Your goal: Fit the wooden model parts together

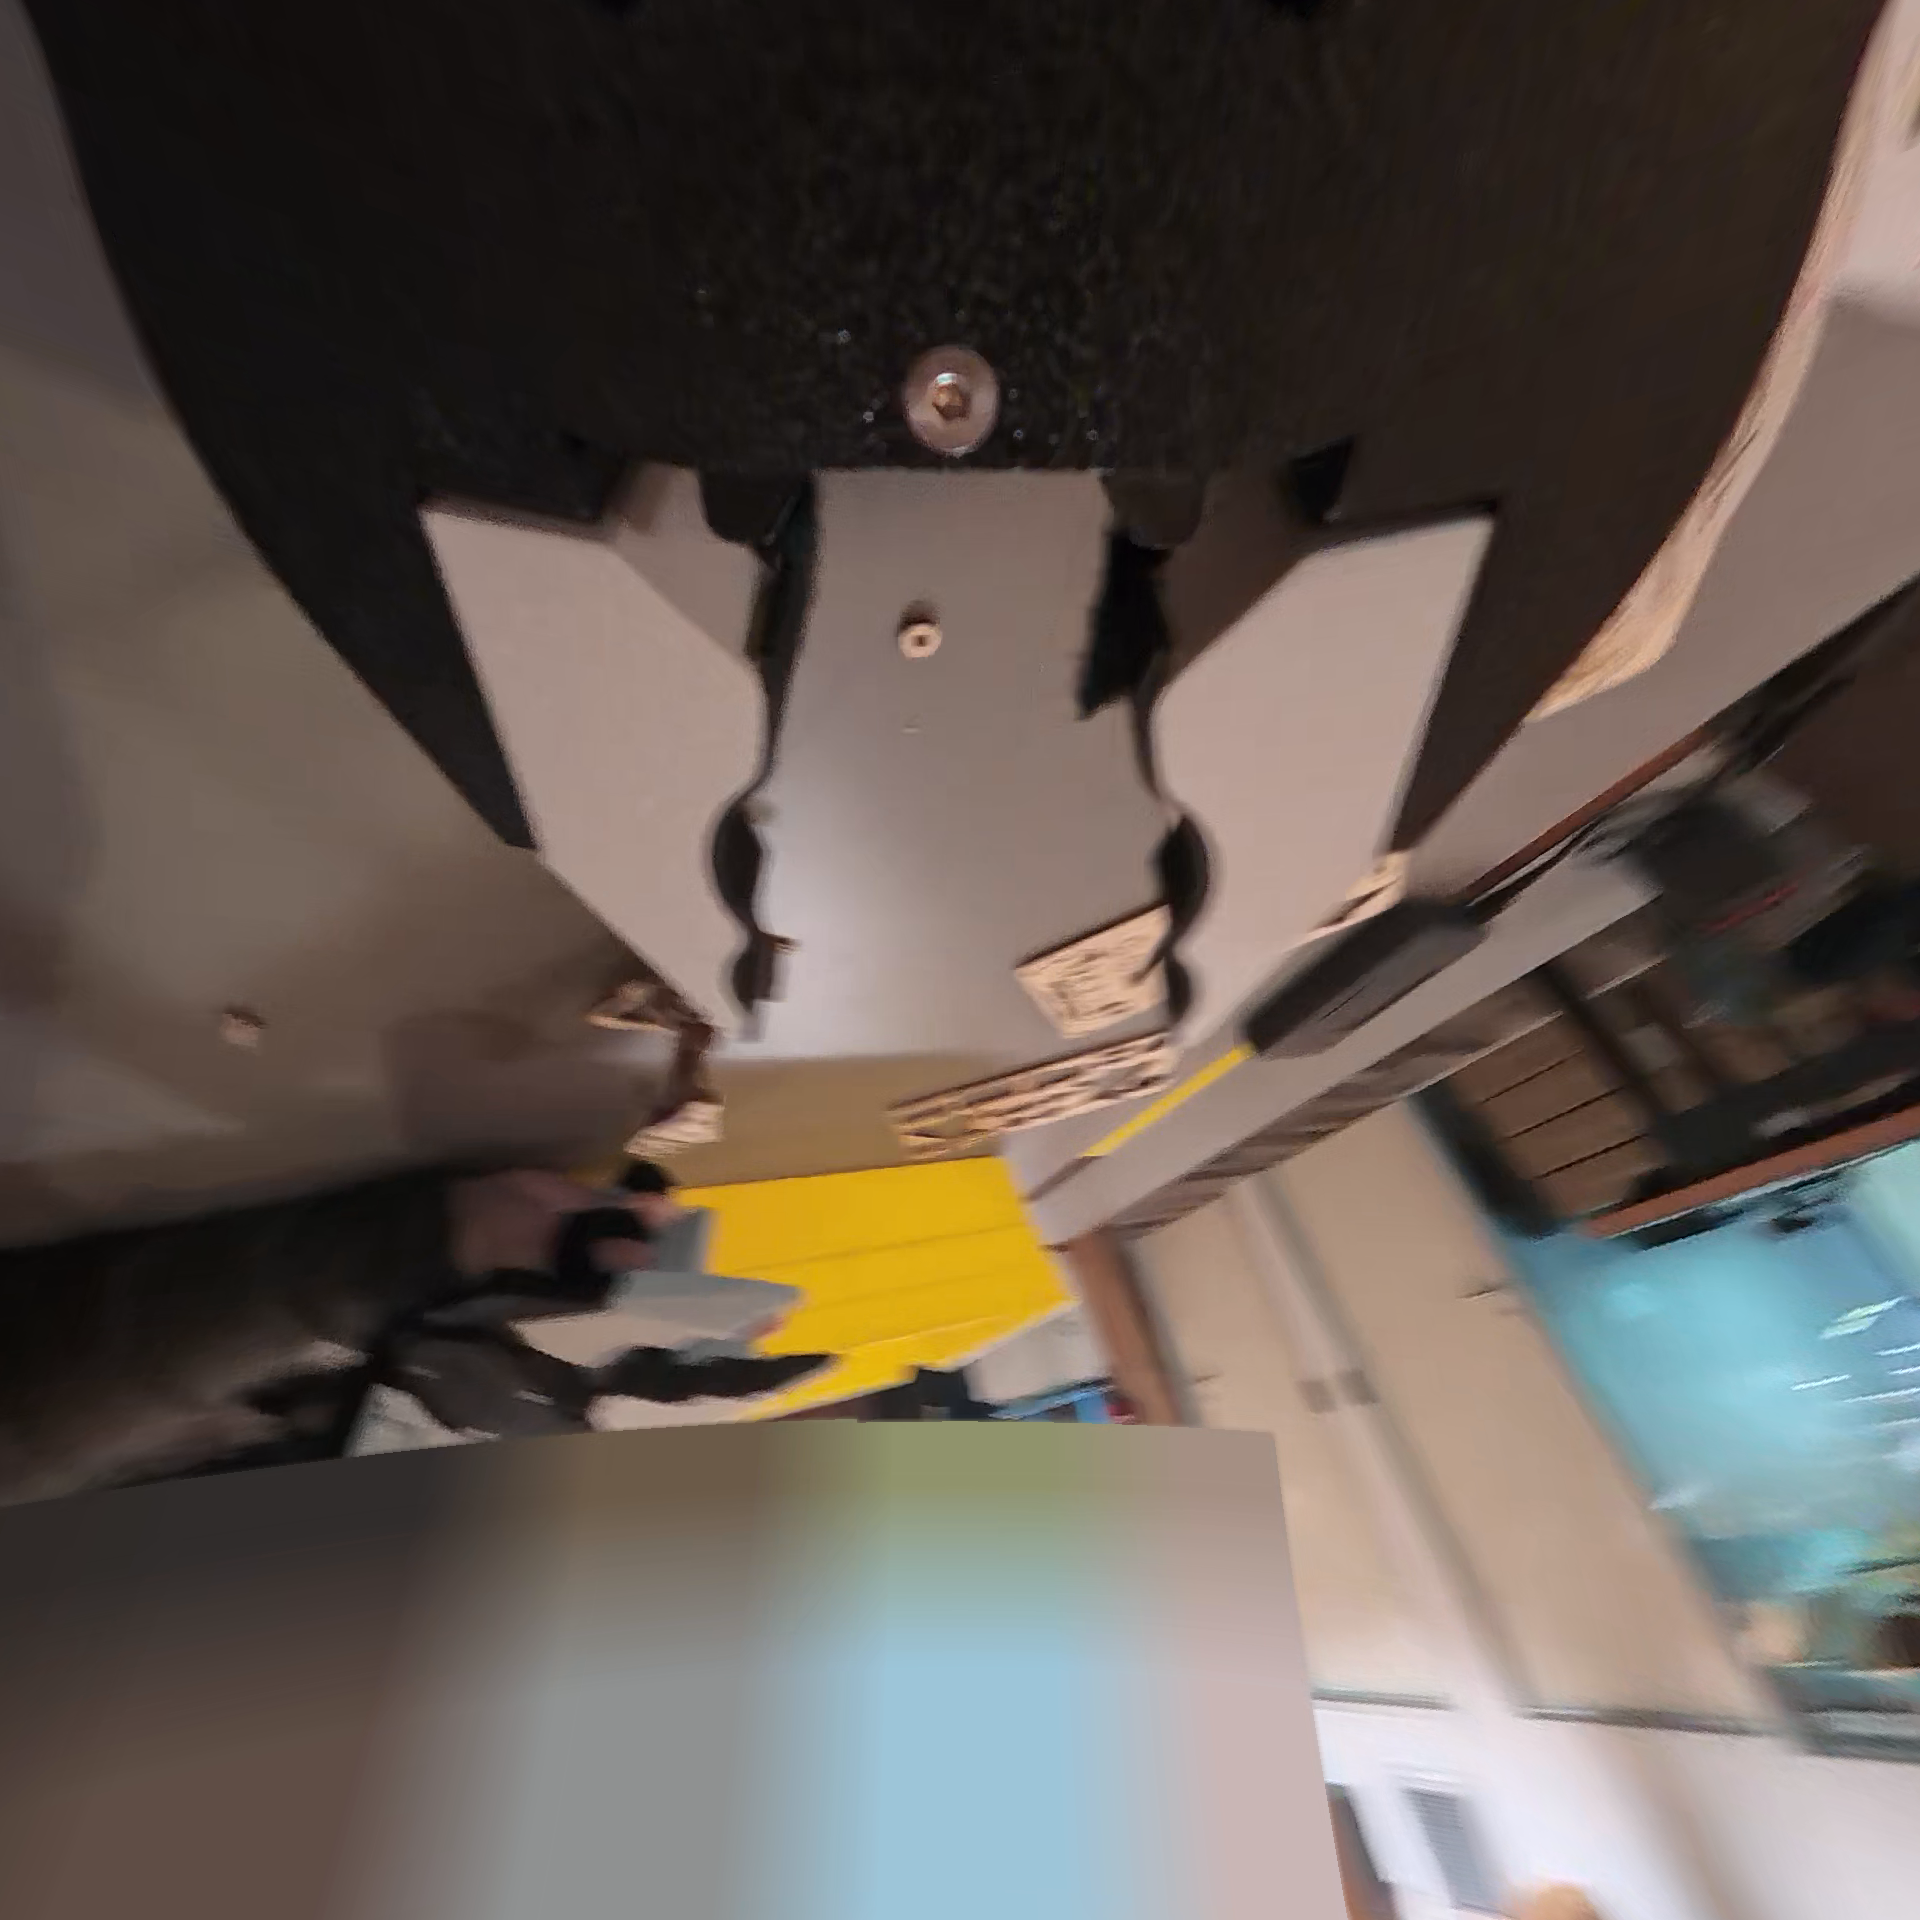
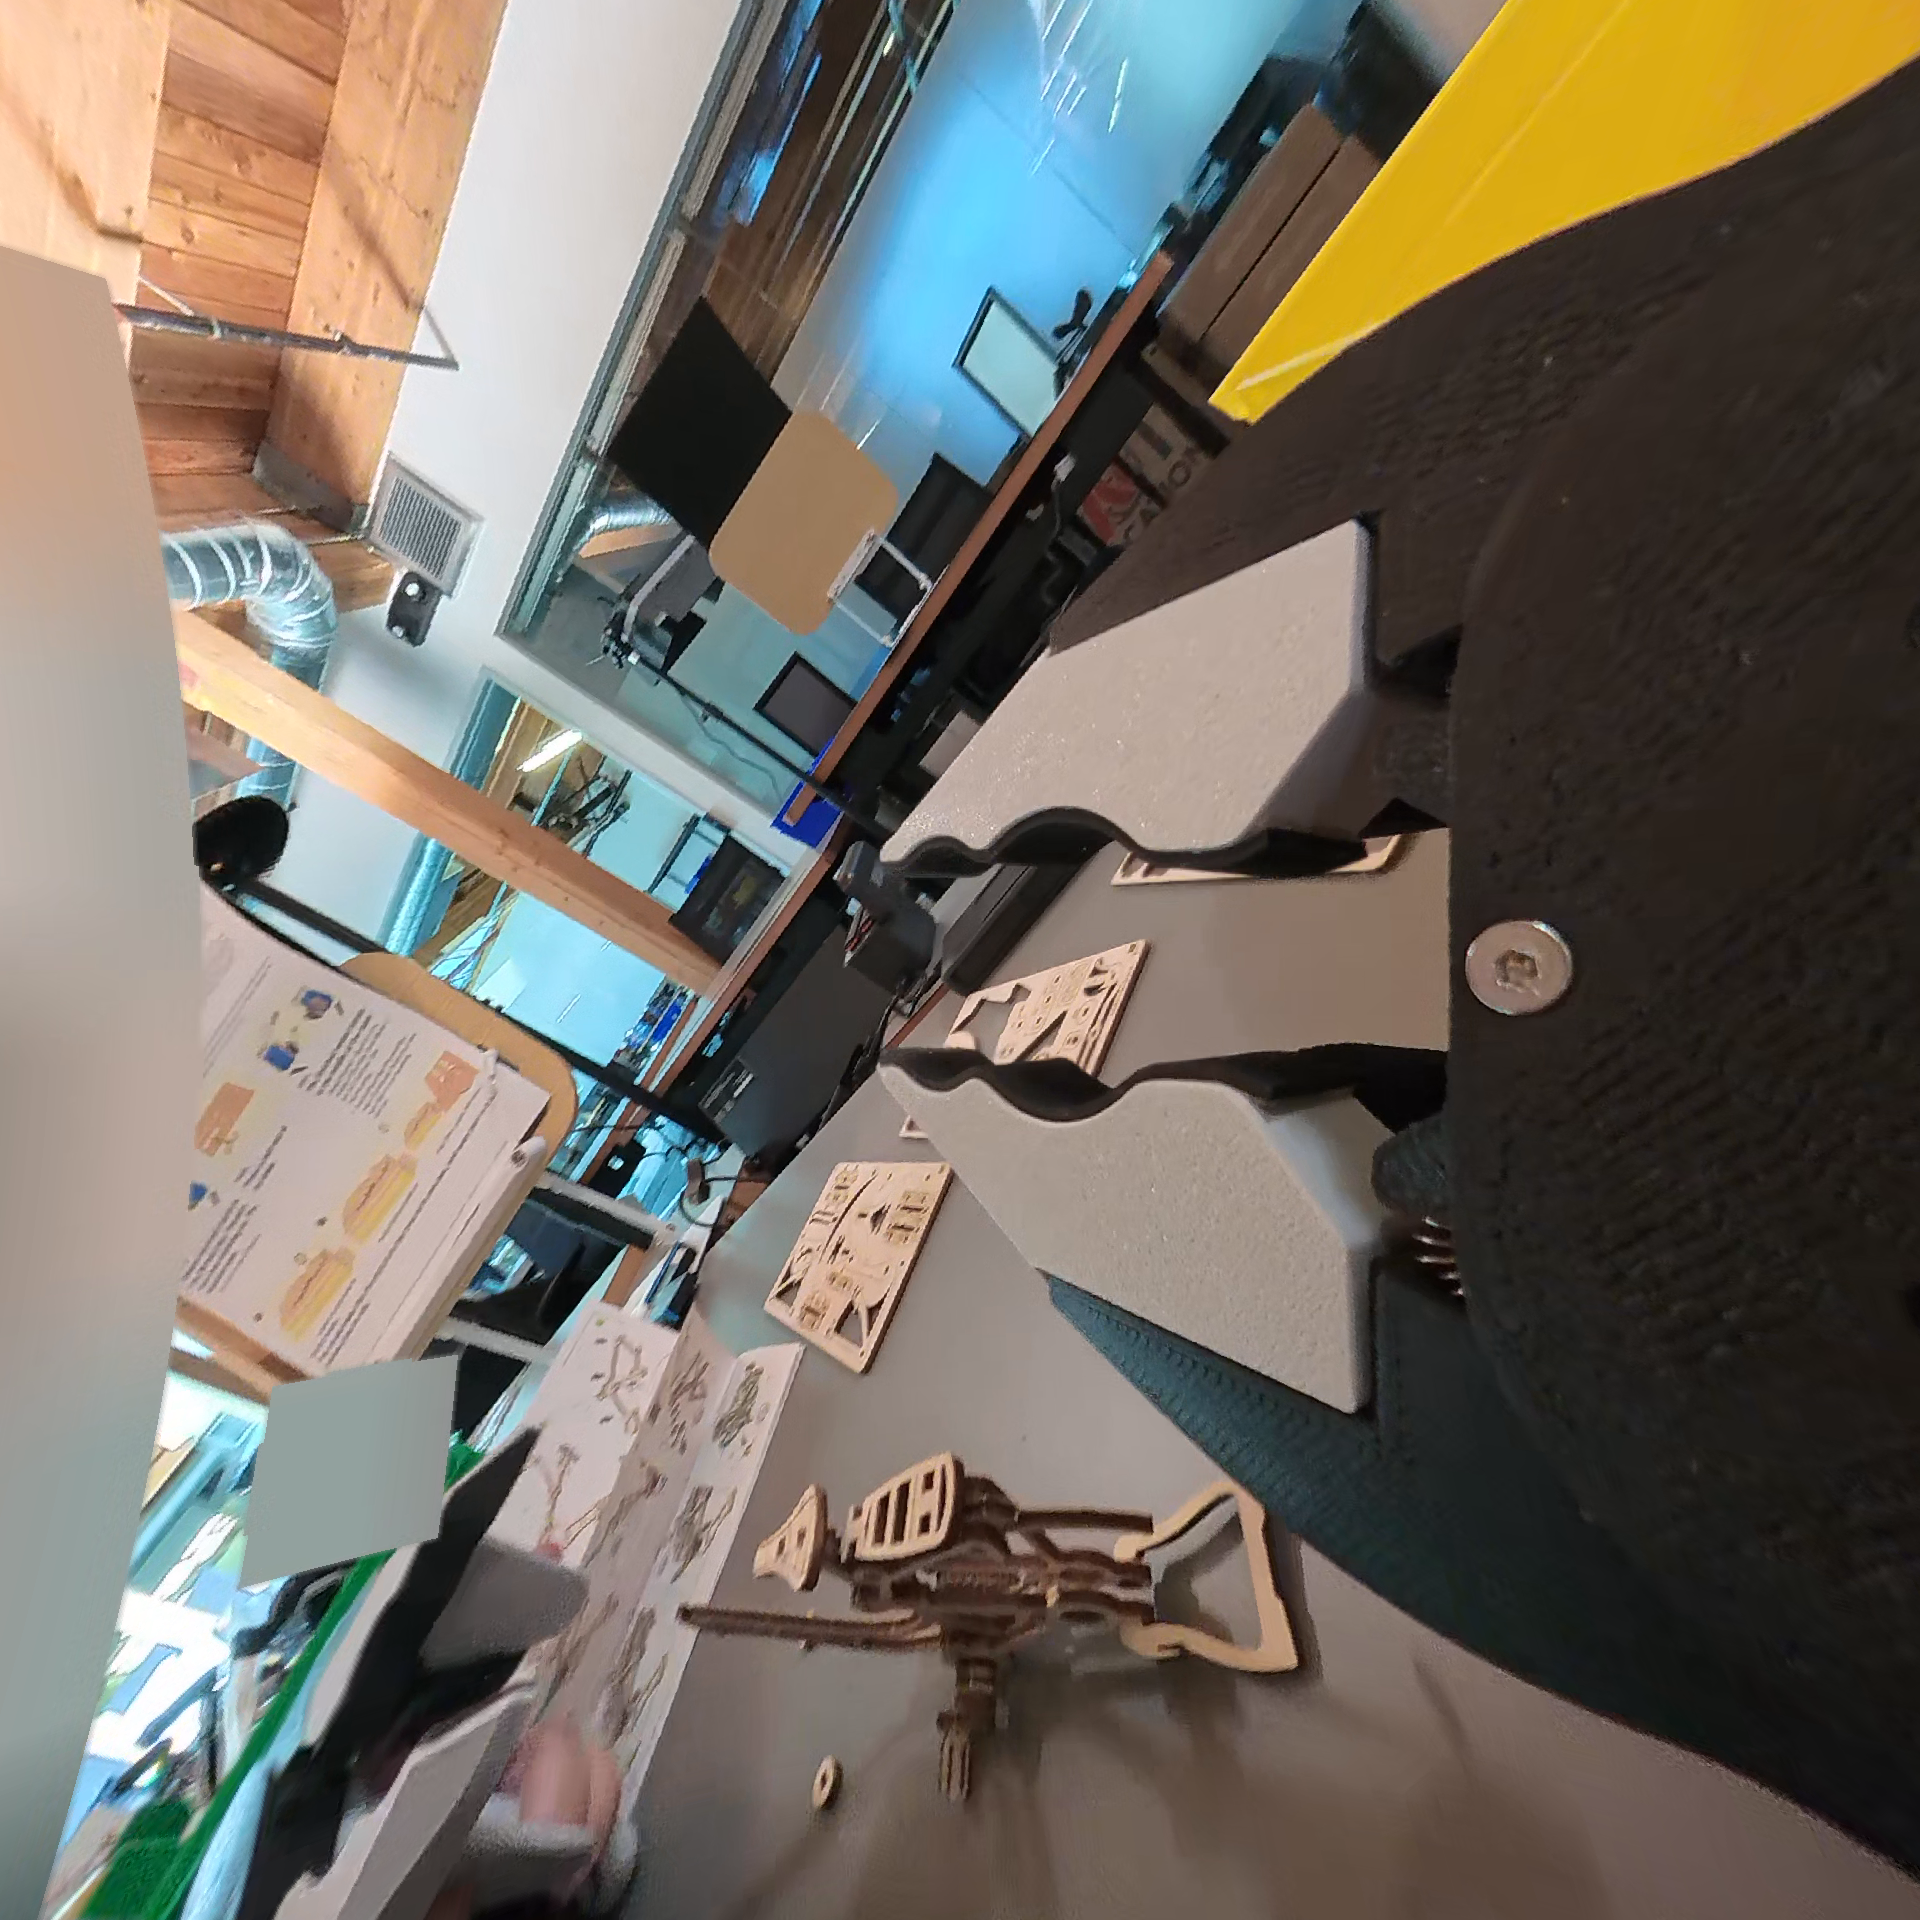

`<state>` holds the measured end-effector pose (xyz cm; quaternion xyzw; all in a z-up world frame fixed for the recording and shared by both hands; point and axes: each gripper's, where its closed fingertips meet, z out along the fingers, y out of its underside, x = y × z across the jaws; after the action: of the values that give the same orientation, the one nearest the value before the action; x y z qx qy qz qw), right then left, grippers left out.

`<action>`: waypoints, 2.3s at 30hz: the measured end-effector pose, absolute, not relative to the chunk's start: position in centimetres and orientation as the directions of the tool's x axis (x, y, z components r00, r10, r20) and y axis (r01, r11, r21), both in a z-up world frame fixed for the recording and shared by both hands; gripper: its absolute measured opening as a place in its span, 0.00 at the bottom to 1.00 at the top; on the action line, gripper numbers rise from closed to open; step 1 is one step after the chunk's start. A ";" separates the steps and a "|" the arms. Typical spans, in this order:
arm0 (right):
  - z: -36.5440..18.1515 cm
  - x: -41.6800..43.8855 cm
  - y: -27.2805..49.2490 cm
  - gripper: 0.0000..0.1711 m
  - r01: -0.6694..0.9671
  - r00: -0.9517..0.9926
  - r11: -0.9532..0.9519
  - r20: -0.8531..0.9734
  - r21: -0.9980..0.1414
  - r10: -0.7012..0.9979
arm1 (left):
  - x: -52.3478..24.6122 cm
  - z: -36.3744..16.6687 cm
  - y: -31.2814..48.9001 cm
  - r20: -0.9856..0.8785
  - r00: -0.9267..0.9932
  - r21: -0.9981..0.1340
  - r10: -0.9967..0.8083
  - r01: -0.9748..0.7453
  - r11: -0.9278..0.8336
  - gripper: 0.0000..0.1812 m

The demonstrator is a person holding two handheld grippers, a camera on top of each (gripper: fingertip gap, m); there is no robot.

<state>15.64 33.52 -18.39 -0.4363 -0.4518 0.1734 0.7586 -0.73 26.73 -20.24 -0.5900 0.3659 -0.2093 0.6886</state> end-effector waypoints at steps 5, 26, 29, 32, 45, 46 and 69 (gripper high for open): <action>-18.7 15.7 34.7 0.18 0.199 0.565 0.551 0.554 -0.810 0.611 | -0.5 -19.9 28.1 -0.212 0.661 -0.976 -0.720 -0.106 0.190 0.57; -11.2 5.6 18.9 0.45 0.126 0.434 0.409 0.422 -0.904 0.796 | -3.8 -20.1 30.1 -0.132 0.932 -0.956 -0.338 -0.210 -0.207 0.88; -8.8 2.5 16.1 0.65 0.108 0.431 0.373 0.382 -0.921 0.818 | -4.5 -18.2 29.7 -0.142 0.962 -0.964 -0.235 -0.189 -0.189 0.88; -7.3 0.2 13.9 0.70 0.030 0.418 0.309 0.293 -0.951 0.860 | -5.5 -16.4 29.2 -0.270 0.957 -0.945 -0.111 -0.285 -0.161 0.87; -9.9 -4.1 13.3 0.70 0.123 0.482 0.208 0.241 -0.970 0.842 | -6.9 -14.1 27.8 -0.344 0.939 -0.936 -0.003 -0.343 -0.081 0.86; -9.9 -4.2 13.4 0.70 0.126 0.487 0.206 0.242 -0.970 0.840 | -7.0 -14.2 27.8 -0.338 0.941 -0.938 -0.006 -0.338 -0.083 0.86; -8.5 -3.8 11.3 0.72 0.154 0.421 0.152 0.204 -0.976 0.884 | -6.4 -12.0 24.9 -0.400 0.916 -0.914 0.028 -0.397 -0.081 0.86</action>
<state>-3.80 11.28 -8.47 -0.5791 -0.4480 0.2980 0.6125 -6.36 24.87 -11.97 -0.7177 0.1287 0.1595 0.6655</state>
